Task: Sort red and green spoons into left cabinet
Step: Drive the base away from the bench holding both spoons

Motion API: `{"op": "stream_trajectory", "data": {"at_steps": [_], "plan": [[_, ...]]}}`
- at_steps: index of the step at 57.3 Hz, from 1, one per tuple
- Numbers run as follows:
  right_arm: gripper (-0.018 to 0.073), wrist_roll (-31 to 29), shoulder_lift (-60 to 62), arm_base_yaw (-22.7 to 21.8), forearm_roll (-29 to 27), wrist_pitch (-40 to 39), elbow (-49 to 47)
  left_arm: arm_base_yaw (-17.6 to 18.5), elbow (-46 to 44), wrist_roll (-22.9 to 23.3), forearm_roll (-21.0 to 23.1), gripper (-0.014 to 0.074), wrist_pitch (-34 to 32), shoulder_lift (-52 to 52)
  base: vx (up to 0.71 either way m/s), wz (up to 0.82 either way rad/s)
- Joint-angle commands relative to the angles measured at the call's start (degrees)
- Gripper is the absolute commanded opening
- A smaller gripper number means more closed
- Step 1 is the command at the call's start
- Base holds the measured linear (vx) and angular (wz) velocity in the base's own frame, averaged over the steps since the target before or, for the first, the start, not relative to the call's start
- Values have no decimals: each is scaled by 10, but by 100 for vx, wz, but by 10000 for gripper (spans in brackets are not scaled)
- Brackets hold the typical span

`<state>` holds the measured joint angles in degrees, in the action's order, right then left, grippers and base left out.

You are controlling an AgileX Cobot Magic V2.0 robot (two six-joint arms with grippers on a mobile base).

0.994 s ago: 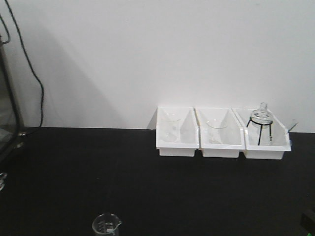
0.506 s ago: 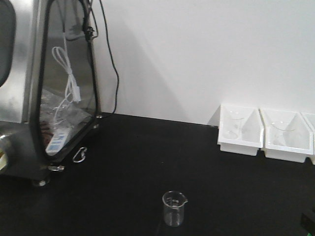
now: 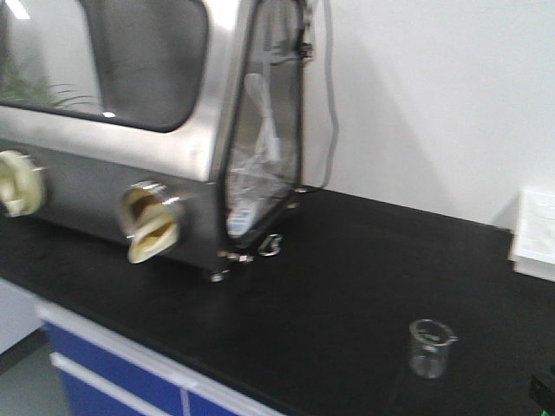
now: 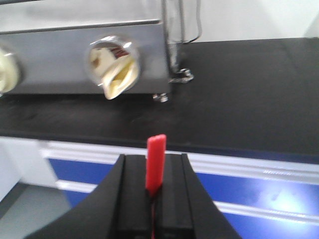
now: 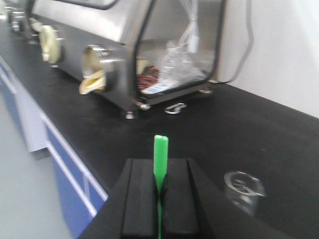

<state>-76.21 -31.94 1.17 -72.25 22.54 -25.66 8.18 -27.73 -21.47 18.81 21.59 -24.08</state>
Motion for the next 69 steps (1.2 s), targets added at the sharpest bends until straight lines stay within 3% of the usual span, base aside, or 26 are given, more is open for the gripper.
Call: {"op": "stream_trajectory", "data": {"at_steps": [1,37,69], "plan": [[-3,0,1,-1,-20,-8,-16,3,-15,4,9,-1,-42,-3,-16,61],[-3,0,1,-1,-20,-8,-16,3,-15,4,9,-1,-42,-3,-12,77],[-3,0,1,-1,-20,-8,-16,3,-15,4,9,-1,-42,-3,8,57]]}}
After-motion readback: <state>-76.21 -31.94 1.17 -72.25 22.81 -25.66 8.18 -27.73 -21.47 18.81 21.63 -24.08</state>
